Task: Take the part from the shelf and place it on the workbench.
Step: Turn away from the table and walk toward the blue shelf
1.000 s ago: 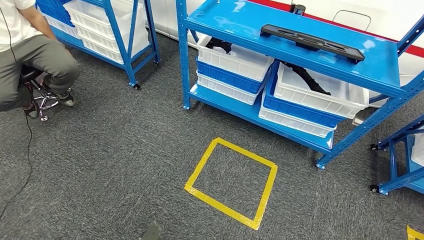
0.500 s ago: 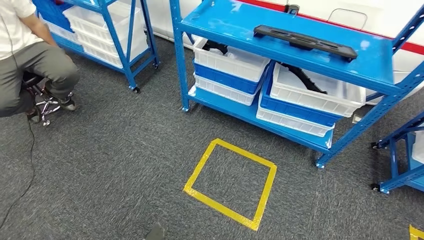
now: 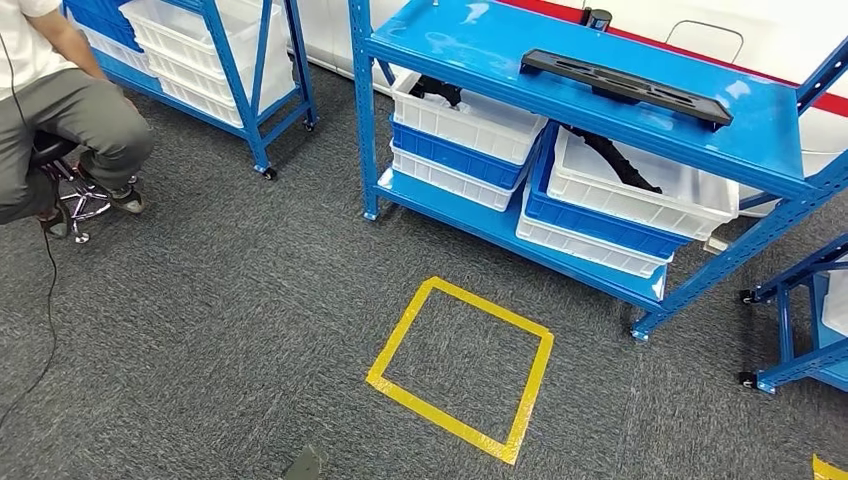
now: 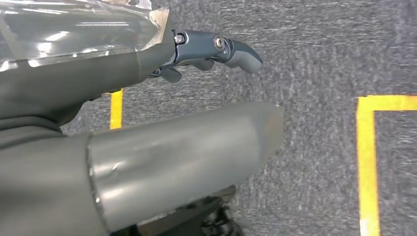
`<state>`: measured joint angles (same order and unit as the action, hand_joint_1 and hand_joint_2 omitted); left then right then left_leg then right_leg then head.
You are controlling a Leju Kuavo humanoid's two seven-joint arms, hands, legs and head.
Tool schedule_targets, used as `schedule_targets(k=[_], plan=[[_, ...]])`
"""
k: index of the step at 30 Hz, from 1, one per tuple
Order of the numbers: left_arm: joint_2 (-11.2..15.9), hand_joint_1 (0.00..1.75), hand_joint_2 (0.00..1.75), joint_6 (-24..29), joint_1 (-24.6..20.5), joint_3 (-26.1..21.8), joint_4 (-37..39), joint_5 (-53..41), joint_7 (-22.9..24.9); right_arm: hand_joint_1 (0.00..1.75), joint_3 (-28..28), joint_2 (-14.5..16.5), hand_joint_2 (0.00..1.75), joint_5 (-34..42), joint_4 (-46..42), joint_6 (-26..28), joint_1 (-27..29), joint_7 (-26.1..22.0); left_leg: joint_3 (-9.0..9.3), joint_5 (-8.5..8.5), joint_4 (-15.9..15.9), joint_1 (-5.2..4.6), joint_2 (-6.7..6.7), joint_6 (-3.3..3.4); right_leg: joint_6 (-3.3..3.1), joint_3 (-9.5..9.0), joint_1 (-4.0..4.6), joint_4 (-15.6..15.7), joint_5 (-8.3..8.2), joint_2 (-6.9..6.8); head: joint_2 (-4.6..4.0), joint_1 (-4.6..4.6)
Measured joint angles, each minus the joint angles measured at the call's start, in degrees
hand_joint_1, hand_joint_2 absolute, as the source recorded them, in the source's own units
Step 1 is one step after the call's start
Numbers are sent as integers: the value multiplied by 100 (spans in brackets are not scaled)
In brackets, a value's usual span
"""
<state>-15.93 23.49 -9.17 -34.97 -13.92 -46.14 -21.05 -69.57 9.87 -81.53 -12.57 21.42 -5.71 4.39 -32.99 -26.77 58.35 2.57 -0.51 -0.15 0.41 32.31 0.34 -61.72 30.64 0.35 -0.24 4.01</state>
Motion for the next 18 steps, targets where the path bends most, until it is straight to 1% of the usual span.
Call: schedule_targets(k=[2, 3, 4, 5, 6, 7, 8, 9, 10, 11, 12, 13, 14, 15, 16, 17, 18], plan=[[3, 0, 0, 1, -12, -1, -1, 0, -1, 0, 0, 10, 0, 0, 0, 0, -1, 0, 5, -12, -7, -3, 5, 27, 10, 481, -23, -862, 273, -1, 0, 2], [5, 0, 0, 1, -10, -2, -1, 0, -2, 0, 0, 12, 0, 1, 1, 0, 3, 0, 9, -19, -9, -7, 4, 33, 23, 669, -28, -1159, 331, -1, 0, 2], [8, 0, 0, 1, -7, -2, -1, 0, -4, 0, -1, 14, 0, 3, 1, -1, 11, 1, 20, -30, -14, -15, -3, 39, 42, 762, -29, -1251, 299, 0, 0, 0], [10, 0, 0, 1, -6, -1, -1, 0, -5, 0, -1, 15, 0, 5, 1, -2, 17, 2, 45, -40, -27, -26, -13, 43, 58, 737, -20, -1098, 173, 1, 0, -2], [9, 0, 0, 1, -7, 0, -1, 0, -6, 0, -2, 16, 0, 8, 1, -2, 19, 3, 87, -48, -55, -38, -23, 45, 50, 602, 7, -730, -22, 0, 0, -2], [1, 0, 0, 1, -7, 2, -1, 0, -7, 0, -2, 8, 0, 9, 0, -2, 17, 4, 136, -54, -102, -37, -29, 50, -7, 409, 55, -264, -232, -6, 0, -2], [-9, 0, 0, 0, -11, 4, -1, 0, -6, 0, -2, -3, 0, 9, -1, -2, 11, 4, 187, -62, -143, -46, -30, 41, -79, 220, 110, 175, -397, -19, 0, -7], [-23, 0, 0, -2, -19, 6, -1, 0, -5, 0, -2, -13, 0, 12, -4, -2, 5, 4, 227, -73, -179, -44, -33, 28, -160, 80, 168, 496, -491, -12, 0, 4], [-36, 0, 0, -13, -28, 10, 0, -1, -5, 0, -2, -24, 0, 16, -5, -2, 2, 4, 255, -86, -208, -42, -36, 8, -225, -1, 219, 668, -525, -2, 0, 10], [-46, 0, 0, -25, -37, 15, 1, -1, -5, 0, -2, -28, 0, 21, -6, -2, 1, 4, 282, -103, -227, -56, -40, -17, -251, -38, 249, 747, -524, 13, 0, 19], [-52, 0, 0, -37, -42, 22, -1, -1, -5, 0, -2, -25, 0, 28, -7, -2, 1, 4, 295, -125, -234, -65, -47, -33, -270, -96, 229, 811, -547, 35, 0, 33], [-50, 0, 0, -49, -43, 31, -4, -2, -8, 0, -3, -17, 0, 34, -5, -2, 7, 2, 301, -152, -194, -82, -41, -46, -273, -173, 202, 866, -574, 32, -1, 28], [-45, 0, 0, -52, -45, 39, -8, -1, -11, 0, -3, -11, 0, 39, -5, -2, 11, -2, 250, -225, -40, -96, -32, -54, -294, -258, 159, 921, -591, 24, -1, 16], [-35, 0, 0, -53, -48, 44, -11, 1, -14, 0, -4, -5, 0, 43, -4, -2, 14, -9, 120, -346, 244, -105, -20, -64, -323, -345, 118, 960, -598, 15, -1, 4], [-21, 0, 0, -51, -48, 46, -13, 6, -19, 0, -4, 2, 0, 43, -4, -3, 17, -20, -85, -497, 637, -107, -7, -77, -355, -401, 122, 960, -566, 6, -2, -9], [-9, 0, 0, -48, -42, 48, -14, 14, -25, 0, -4, 4, 0, 42, -4, -3, 16, -29, -345, -651, 1064, -106, -1, -95, -392, -445, 124, 957, -526, 3, -2, -20], [4, 0, 0, -44, -28, 48, -14, 24, -32, 0, -4, 9, 0, 38, -4, -4, 18, -38, -583, -734, 1400, -104, 2, -116, -406, -491, 130, 954, -484, 8, -2, -22]])
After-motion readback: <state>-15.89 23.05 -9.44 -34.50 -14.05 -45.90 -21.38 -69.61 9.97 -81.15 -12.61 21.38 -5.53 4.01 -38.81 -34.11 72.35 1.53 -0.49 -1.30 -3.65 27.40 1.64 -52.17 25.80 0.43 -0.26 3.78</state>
